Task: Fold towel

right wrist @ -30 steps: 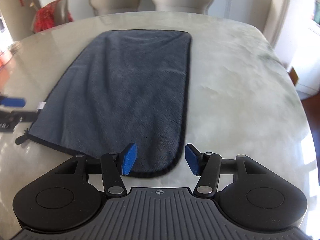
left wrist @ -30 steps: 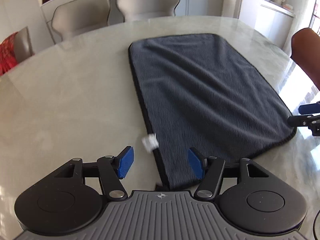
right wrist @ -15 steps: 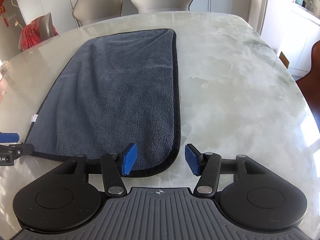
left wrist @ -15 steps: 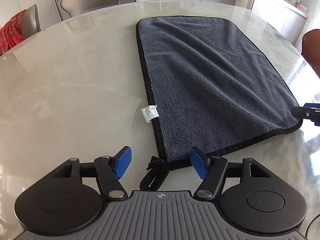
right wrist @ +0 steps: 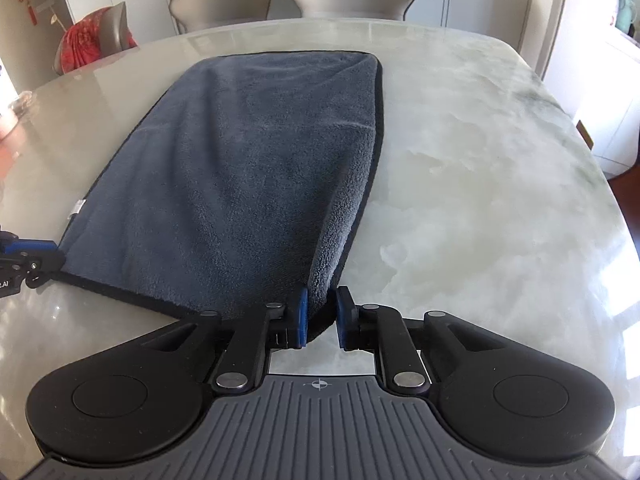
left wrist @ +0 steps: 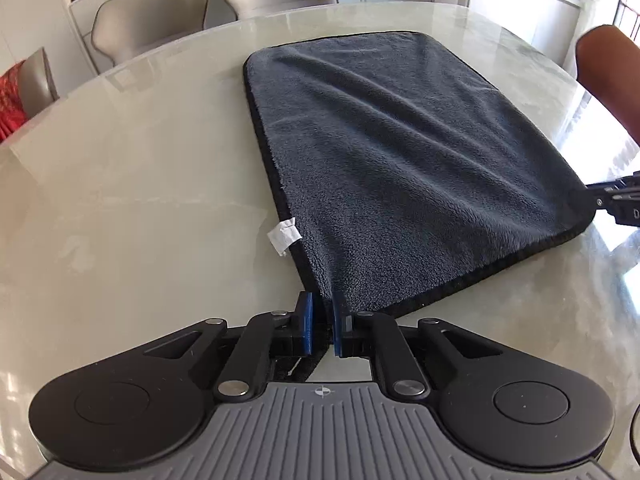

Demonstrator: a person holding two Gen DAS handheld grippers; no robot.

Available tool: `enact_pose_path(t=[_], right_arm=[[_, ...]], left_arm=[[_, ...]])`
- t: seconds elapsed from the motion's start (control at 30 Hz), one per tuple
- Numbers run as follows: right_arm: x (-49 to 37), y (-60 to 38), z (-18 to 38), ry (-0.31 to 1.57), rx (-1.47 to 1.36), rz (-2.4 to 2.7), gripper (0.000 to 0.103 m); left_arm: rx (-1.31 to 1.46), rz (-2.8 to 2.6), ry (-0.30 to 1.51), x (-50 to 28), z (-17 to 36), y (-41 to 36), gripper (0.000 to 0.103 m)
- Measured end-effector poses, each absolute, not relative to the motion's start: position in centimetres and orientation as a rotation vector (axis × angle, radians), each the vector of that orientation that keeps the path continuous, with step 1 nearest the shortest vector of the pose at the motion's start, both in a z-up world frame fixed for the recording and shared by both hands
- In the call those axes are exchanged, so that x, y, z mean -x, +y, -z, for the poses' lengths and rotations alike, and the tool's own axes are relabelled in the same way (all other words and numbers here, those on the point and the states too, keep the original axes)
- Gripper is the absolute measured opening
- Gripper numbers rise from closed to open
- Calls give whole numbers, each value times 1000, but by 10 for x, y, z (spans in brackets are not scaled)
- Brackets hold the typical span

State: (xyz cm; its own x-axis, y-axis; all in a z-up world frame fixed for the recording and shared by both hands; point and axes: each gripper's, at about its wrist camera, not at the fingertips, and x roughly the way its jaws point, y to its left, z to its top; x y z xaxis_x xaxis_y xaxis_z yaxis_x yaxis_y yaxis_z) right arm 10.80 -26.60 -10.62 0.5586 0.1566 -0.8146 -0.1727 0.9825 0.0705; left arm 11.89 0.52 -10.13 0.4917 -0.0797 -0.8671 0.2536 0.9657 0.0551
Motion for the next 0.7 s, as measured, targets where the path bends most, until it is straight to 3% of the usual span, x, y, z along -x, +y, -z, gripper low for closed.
enact_pose_path(t=[0.3, 0.4, 0.43, 0.5, 0.57, 0.63, 0.7], right_arm=[[-97, -268, 102, 993, 44, -183, 15], [-97, -271, 98, 985, 25, -160, 28], [-97, -273, 95, 985, 19, -149, 41], [-95, -274, 92, 980, 20, -147, 51], [-91, -272, 89, 973, 41, -170, 56], [-86, -267, 88, 963, 73, -205, 56], [-82, -258, 90, 952, 132, -256, 56]], left_arm=[[-227, 200, 1037, -113, 99, 10, 6], [-241, 218, 1015, -109, 97, 13, 10], [-245, 224, 1003, -108, 95, 14, 12], [-244, 241, 984, -106, 91, 15, 14], [-240, 266, 965, -103, 87, 15, 33], [-254, 292, 946, -99, 85, 12, 45], [-281, 314, 934, -96, 86, 7, 46]])
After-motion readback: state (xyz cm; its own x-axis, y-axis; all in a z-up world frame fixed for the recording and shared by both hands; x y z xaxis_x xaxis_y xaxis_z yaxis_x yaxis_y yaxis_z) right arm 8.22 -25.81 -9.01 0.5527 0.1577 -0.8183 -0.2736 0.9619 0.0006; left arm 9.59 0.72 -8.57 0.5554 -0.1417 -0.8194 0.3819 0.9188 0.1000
